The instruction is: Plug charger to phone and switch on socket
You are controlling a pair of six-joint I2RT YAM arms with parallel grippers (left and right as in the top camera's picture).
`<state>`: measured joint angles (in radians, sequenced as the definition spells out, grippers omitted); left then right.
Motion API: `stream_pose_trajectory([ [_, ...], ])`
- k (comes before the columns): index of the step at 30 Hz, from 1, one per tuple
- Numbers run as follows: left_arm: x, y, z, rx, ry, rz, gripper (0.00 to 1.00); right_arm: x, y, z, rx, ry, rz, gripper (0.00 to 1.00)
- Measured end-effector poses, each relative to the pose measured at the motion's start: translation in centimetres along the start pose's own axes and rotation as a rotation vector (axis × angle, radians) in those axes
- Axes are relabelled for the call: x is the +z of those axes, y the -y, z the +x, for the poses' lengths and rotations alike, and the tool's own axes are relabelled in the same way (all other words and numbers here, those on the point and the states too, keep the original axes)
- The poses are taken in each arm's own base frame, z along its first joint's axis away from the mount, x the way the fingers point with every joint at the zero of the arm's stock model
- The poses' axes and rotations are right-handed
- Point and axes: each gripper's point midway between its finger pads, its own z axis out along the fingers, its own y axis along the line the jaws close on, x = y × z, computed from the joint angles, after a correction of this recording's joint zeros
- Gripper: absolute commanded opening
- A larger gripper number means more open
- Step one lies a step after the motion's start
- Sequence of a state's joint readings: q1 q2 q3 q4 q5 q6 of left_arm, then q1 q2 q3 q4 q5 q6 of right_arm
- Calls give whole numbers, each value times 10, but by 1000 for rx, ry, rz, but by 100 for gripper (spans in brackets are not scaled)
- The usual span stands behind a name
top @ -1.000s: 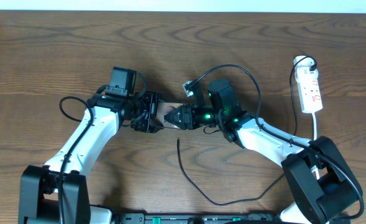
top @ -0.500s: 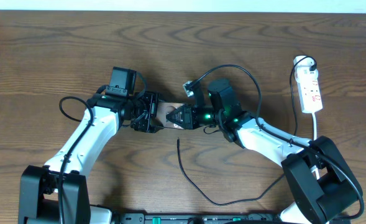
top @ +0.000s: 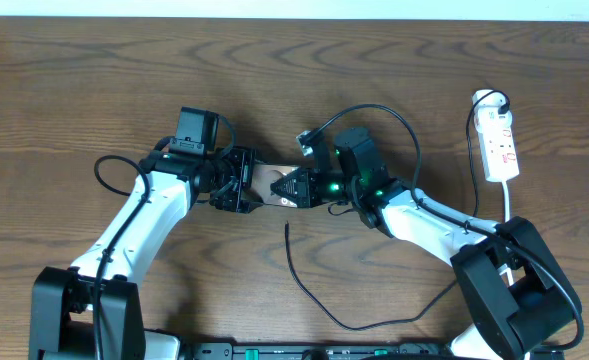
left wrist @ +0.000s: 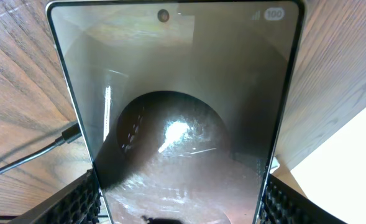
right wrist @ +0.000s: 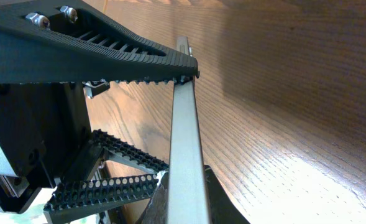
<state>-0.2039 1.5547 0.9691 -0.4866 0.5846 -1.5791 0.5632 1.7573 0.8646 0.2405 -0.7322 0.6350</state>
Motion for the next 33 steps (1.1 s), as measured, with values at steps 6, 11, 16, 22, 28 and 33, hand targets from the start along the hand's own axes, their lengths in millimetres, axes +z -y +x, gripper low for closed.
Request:
stream_pose_trajectory([
  [6, 0, 2, 0, 9, -1, 7, 84, 1, 1, 2, -4, -8, 1, 1],
  [11, -1, 13, 8, 85, -42, 53, 84, -1, 4, -1, 0, 1, 7, 1],
  [16, -6, 36, 22, 204, -121, 150, 84, -9, 10, -8, 16, 17, 4, 1],
  [22, -16, 56, 43, 411, -217, 258, 84, -27, 25, -24, 95, 56, -1, 1],
  [28, -31, 69, 73, 622, -348, 369, 84, -49, 46, -44, 194, 123, 23, 1],
  [33, -40, 68, 91, 750, -437, 421, 85, -67, 63, -58, 353, 184, 33, 1],
])
